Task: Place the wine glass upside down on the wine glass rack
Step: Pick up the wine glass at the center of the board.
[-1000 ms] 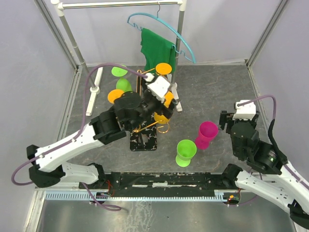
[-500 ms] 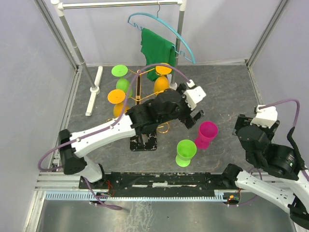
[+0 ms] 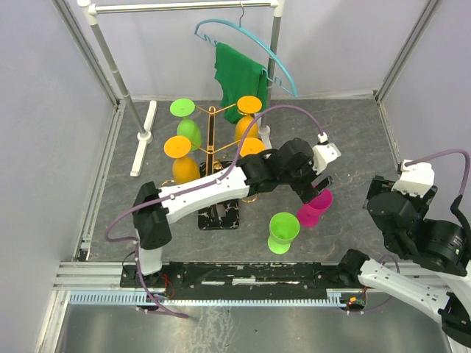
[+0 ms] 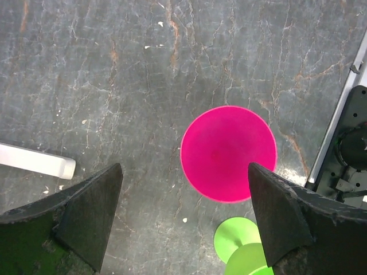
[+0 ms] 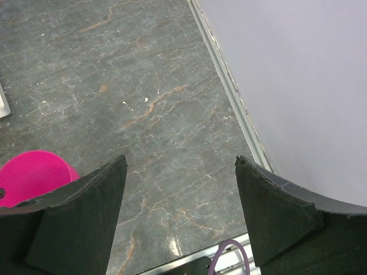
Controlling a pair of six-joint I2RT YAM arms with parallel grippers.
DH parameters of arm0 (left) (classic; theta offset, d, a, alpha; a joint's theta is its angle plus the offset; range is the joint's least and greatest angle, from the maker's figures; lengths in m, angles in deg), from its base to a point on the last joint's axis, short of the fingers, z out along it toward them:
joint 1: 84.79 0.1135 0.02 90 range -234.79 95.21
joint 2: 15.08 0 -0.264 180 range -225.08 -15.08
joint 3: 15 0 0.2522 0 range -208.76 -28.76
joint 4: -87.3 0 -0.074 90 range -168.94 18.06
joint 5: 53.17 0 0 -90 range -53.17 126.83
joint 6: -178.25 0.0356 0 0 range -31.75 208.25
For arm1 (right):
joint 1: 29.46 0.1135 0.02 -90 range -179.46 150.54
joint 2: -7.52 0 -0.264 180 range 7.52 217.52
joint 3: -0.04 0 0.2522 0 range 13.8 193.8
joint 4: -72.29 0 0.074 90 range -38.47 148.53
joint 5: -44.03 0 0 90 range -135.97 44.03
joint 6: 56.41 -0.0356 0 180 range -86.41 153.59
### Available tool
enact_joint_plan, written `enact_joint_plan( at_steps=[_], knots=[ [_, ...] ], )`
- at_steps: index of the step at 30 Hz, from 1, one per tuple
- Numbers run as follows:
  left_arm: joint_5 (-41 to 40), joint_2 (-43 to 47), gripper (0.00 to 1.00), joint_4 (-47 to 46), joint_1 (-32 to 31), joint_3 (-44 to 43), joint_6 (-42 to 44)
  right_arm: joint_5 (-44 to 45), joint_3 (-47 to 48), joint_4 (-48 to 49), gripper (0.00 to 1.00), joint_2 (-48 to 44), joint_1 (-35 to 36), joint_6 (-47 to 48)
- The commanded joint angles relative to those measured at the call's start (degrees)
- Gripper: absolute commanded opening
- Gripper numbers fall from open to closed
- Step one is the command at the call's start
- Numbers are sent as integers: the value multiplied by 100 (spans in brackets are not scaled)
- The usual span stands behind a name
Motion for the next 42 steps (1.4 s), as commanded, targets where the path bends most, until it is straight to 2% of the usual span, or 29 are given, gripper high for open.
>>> enact_joint_plan(
  at_steps=[1, 10, 14, 20, 25, 29, 34, 38, 42],
  knots=[
    [-256, -281, 96, 2, -32, -486, -405, 165, 24, -52, 84, -25, 20, -96],
    [-598, -981, 94, 458, -29, -964, -416, 114, 86, -45, 81, -187, 17, -78],
    [-673, -1190, 89, 640, -33, -1148, -400, 138, 75, -41, 81, -160, 21, -68],
    [-610, -1273, 39, 728, -34, -1232, -385, 150, 32, 43, 75, -198, 21, -16],
    [-559, -1152, 4, 735, -28, -1346, -362, 162, -59, 219, 72, -246, 21, 91],
    [-803, -834, 3, 721, -27, -1449, -335, -43, -111, 563, 73, -316, 19, 253],
    [-1216, 42, 3, 376, -26, -1216, -206, -695, -382, 1628, 78, -543, 20, 639],
    [-1302, 1160, 3, -386, -38, -346, -37, -1120, -500, 2284, 80, -562, 21, 766],
    [-1326, 2451, 3, -1553, -36, 936, 306, -1336, -528, 2721, 83, -383, 18, 759]
  ],
)
